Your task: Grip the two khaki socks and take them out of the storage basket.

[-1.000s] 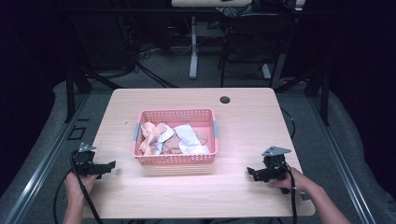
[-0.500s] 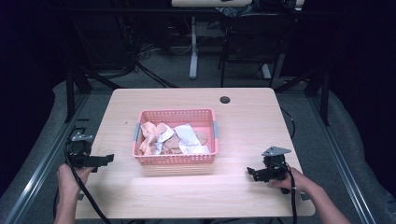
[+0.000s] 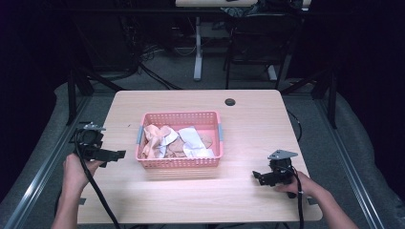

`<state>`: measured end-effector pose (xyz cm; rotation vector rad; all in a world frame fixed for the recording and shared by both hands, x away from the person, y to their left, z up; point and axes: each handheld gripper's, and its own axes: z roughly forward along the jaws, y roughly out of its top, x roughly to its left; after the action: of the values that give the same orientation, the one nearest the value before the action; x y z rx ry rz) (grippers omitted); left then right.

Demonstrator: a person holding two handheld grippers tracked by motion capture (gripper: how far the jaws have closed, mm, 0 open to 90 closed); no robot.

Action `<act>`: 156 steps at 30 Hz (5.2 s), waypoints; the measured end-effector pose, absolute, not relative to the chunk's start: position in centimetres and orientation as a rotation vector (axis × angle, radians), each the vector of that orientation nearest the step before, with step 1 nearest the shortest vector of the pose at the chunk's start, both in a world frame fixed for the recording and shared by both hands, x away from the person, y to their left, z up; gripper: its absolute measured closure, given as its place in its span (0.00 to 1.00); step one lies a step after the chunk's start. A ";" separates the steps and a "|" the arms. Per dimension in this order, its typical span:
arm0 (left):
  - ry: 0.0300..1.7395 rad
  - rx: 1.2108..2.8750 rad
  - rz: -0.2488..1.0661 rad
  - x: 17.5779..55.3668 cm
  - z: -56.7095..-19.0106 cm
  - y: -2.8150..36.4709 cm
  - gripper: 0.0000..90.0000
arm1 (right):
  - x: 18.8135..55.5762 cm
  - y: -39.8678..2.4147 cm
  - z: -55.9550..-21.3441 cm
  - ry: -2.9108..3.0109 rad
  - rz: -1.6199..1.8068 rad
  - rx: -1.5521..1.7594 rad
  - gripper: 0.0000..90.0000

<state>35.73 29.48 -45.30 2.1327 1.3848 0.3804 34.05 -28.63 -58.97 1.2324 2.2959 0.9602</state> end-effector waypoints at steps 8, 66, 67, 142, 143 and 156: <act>1.358 2.152 0.392 36.7 -43.9 27.1 0.00 | 34.1 -28.6 -59.0 2.295 0.962 1.232 0.00; 1.364 2.464 0.250 43.0 -49.6 18.3 0.84 | 34.0 -28.6 -59.0 2.295 0.962 1.231 0.00; 1.357 2.465 0.250 43.0 -49.5 18.3 0.90 | 34.1 -28.6 -59.0 2.295 0.963 1.230 0.00; 1.141 2.370 0.293 41.3 -37.7 20.8 0.95 | 34.1 -28.6 -59.0 2.296 0.964 1.233 0.00; 1.143 2.373 0.301 41.2 -37.5 20.9 0.95 | 34.1 -28.6 -59.0 2.296 0.965 1.234 0.00; 1.183 2.329 0.368 40.2 -35.3 24.1 0.95 | 34.1 -28.6 -59.0 2.299 0.963 1.230 0.00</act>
<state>40.21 24.14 -35.34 2.3294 1.1835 0.3679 34.10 -28.65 -58.98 1.2305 2.2994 0.9632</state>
